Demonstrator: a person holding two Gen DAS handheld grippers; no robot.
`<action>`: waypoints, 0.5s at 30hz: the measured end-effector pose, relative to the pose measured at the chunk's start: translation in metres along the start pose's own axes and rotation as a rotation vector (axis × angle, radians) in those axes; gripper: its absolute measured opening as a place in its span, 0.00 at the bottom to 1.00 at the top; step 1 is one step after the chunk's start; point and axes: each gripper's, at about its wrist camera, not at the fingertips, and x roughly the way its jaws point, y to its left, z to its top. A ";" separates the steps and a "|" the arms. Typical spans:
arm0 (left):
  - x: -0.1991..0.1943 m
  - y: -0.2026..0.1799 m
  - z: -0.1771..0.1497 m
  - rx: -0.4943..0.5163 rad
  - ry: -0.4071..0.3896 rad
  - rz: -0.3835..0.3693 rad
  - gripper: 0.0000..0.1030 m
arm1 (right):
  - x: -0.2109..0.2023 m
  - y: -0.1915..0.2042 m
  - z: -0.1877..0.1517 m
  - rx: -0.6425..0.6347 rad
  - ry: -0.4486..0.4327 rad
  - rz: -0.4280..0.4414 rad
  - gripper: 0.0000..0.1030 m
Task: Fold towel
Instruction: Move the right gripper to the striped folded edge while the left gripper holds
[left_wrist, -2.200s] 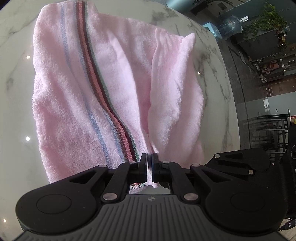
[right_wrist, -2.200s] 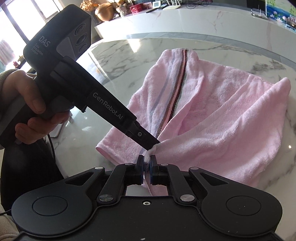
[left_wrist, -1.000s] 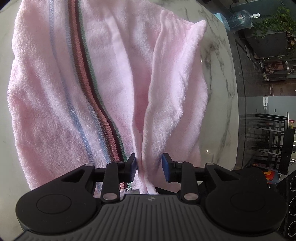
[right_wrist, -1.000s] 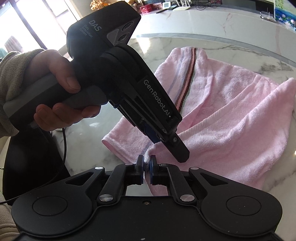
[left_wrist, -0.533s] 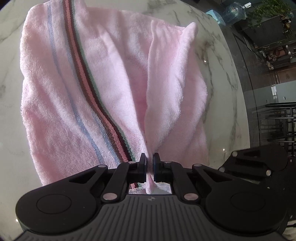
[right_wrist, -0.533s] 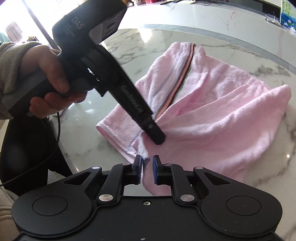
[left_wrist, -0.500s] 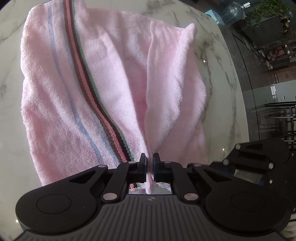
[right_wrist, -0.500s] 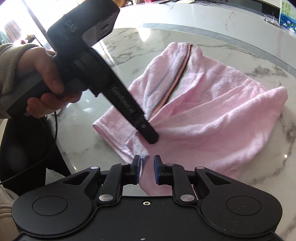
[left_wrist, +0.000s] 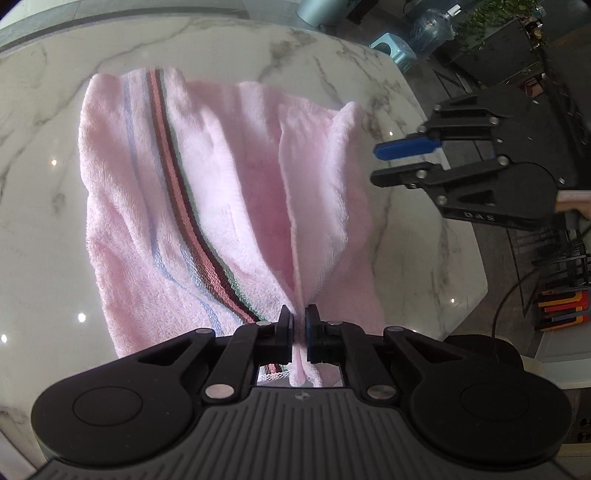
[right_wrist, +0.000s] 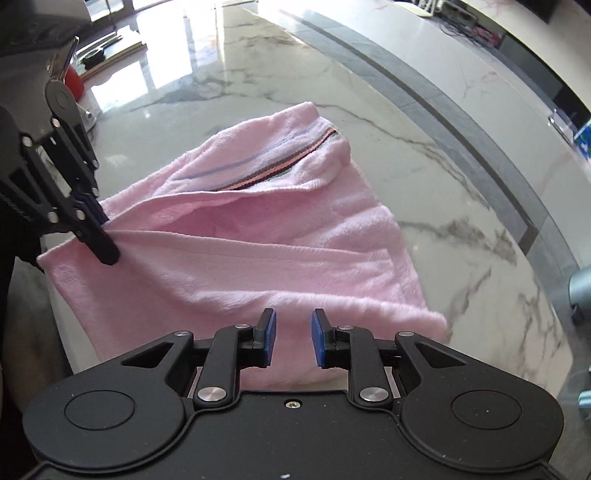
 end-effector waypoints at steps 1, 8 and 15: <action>-0.006 0.000 -0.001 0.008 -0.010 0.003 0.05 | 0.005 0.000 0.005 -0.022 0.004 0.000 0.19; -0.040 0.016 -0.016 0.022 -0.054 0.027 0.05 | 0.043 -0.002 0.045 -0.170 0.030 -0.035 0.19; -0.050 0.038 -0.026 -0.024 -0.090 0.001 0.05 | 0.076 0.006 0.075 -0.329 0.031 -0.011 0.22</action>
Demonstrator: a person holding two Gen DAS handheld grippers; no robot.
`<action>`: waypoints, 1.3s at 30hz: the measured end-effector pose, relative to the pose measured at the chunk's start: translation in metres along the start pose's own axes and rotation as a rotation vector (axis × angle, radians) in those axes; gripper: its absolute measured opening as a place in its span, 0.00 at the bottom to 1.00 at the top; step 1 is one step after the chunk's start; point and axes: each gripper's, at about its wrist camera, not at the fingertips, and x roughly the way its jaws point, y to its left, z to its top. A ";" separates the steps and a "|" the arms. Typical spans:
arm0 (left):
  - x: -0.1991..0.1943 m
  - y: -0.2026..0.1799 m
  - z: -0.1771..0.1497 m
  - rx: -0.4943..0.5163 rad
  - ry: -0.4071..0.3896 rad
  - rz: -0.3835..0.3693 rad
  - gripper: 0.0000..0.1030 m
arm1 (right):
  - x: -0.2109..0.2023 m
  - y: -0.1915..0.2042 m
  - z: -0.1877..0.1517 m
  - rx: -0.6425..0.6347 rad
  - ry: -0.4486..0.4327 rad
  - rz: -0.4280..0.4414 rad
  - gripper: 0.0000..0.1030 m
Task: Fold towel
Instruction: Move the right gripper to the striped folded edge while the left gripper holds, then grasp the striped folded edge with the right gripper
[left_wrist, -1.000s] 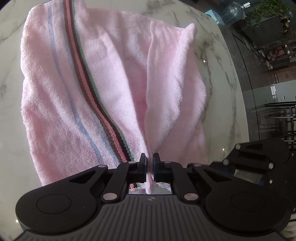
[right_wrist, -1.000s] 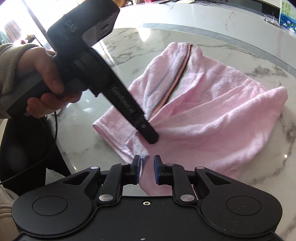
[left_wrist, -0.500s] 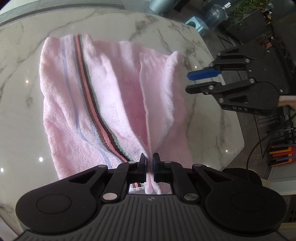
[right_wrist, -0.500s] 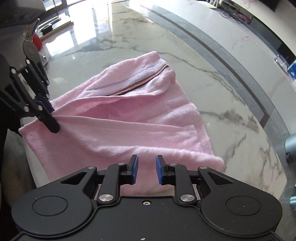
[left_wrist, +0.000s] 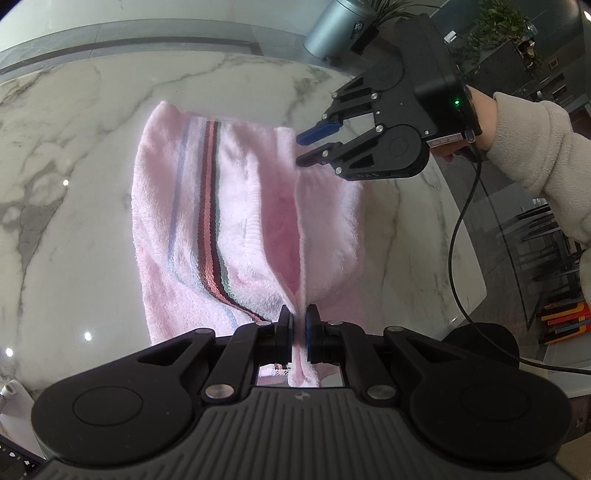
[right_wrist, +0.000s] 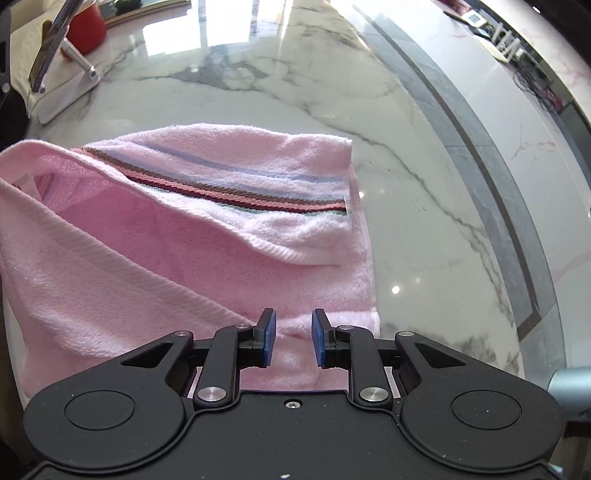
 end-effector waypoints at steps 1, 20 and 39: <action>-0.001 0.002 -0.001 -0.003 -0.002 -0.003 0.05 | 0.005 0.003 0.004 -0.041 0.003 -0.002 0.23; -0.033 0.006 -0.008 0.069 0.017 0.037 0.05 | 0.049 0.021 0.039 -0.481 0.032 -0.031 0.18; -0.019 0.024 -0.027 0.051 0.073 0.073 0.05 | -0.020 0.028 0.026 -0.452 0.078 0.098 0.02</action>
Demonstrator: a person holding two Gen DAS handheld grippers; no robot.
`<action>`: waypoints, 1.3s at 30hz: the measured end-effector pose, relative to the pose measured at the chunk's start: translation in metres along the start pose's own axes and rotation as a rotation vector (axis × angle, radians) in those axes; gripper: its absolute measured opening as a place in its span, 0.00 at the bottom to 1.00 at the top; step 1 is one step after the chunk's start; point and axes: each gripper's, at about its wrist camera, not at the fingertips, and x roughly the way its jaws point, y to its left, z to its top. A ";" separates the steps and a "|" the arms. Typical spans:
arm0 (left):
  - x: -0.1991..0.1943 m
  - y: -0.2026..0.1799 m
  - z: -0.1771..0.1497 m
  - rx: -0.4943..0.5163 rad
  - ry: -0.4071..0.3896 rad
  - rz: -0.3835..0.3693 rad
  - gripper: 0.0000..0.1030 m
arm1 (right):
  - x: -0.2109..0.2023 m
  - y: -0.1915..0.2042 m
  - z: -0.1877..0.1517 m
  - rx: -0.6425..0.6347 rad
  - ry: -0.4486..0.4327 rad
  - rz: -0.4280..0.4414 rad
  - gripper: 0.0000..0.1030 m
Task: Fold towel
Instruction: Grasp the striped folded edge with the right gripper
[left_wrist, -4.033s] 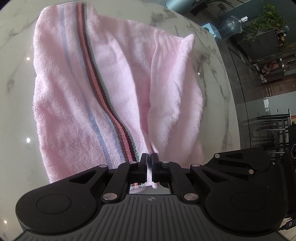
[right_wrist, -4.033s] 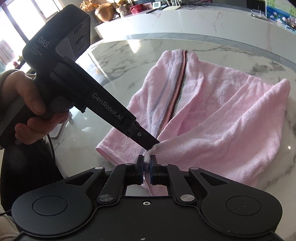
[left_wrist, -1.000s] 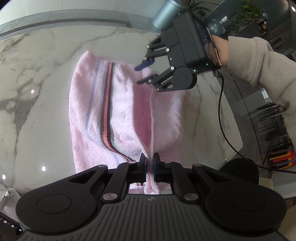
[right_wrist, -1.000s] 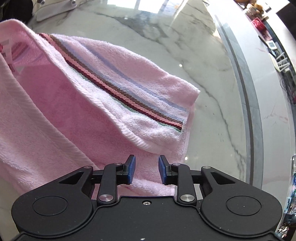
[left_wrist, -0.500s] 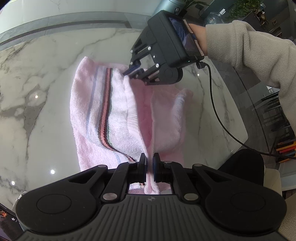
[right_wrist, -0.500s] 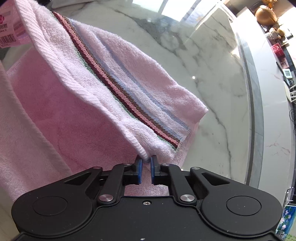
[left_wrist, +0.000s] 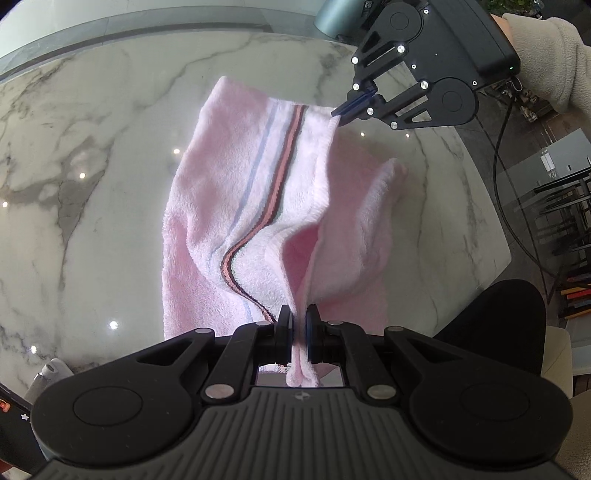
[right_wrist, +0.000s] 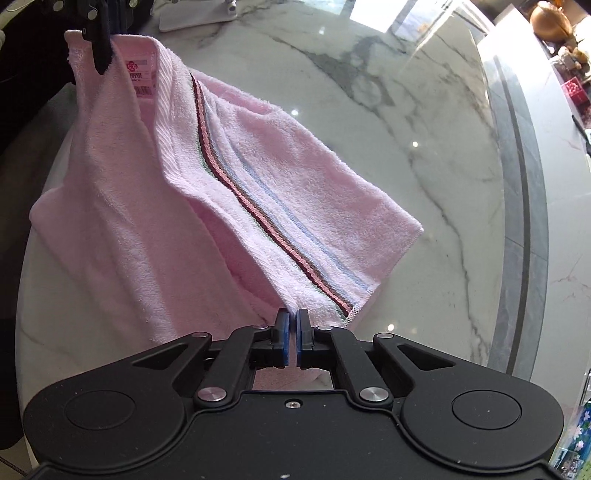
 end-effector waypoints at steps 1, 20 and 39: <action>0.001 -0.001 0.000 0.003 0.000 -0.002 0.06 | 0.008 0.002 0.001 0.000 0.008 0.009 0.02; 0.008 0.000 -0.003 -0.002 0.016 -0.018 0.06 | 0.019 0.029 0.002 -0.201 0.031 0.066 0.31; -0.024 -0.006 -0.004 0.005 -0.061 0.004 0.06 | 0.043 0.044 0.021 -0.394 0.013 0.100 0.37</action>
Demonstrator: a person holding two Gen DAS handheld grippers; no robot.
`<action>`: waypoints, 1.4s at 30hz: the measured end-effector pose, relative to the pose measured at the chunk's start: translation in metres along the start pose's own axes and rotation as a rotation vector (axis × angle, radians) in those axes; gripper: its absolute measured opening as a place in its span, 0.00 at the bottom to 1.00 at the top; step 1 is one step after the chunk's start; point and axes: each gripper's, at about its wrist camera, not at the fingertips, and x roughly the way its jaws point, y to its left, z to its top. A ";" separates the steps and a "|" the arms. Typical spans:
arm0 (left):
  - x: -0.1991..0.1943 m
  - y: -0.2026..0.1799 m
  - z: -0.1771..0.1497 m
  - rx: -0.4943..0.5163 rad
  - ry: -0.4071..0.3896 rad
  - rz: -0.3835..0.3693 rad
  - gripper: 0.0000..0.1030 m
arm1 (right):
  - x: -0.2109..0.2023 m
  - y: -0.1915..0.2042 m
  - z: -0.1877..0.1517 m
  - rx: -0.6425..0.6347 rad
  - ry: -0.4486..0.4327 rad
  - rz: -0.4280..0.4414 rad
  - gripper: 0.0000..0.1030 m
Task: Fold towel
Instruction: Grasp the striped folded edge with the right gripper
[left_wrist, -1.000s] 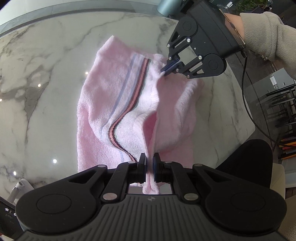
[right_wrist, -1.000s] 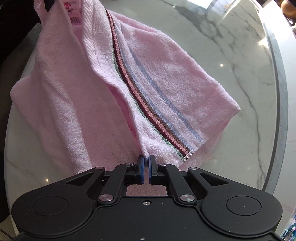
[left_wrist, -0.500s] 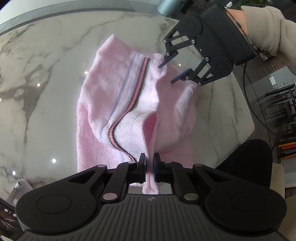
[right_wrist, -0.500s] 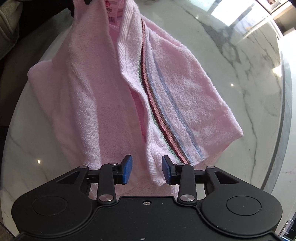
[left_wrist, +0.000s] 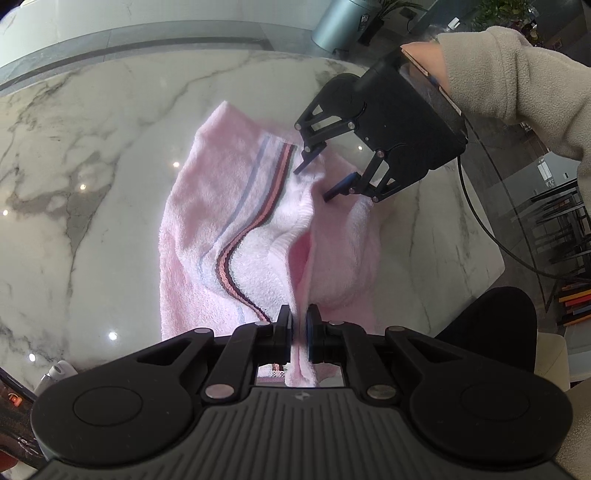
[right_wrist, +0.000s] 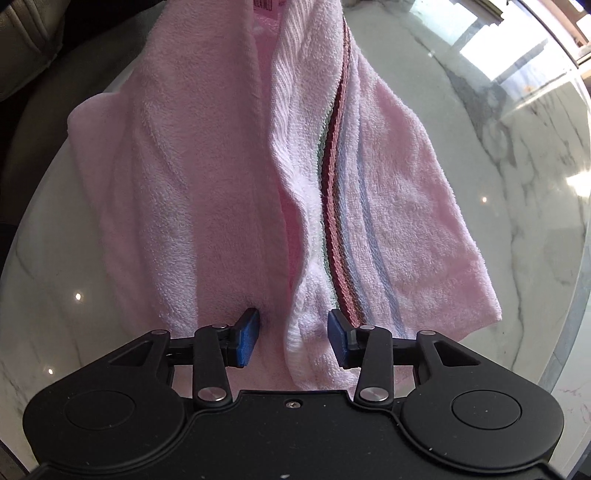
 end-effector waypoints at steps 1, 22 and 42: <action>-0.002 -0.001 0.001 0.001 -0.006 0.001 0.06 | -0.002 0.000 0.002 0.004 -0.009 -0.001 0.36; -0.043 -0.011 0.006 0.013 -0.064 0.112 0.06 | -0.060 0.013 0.007 0.158 -0.075 -0.074 0.11; -0.041 -0.015 -0.001 0.018 -0.051 0.115 0.06 | -0.023 0.022 0.026 0.220 -0.158 -0.079 0.24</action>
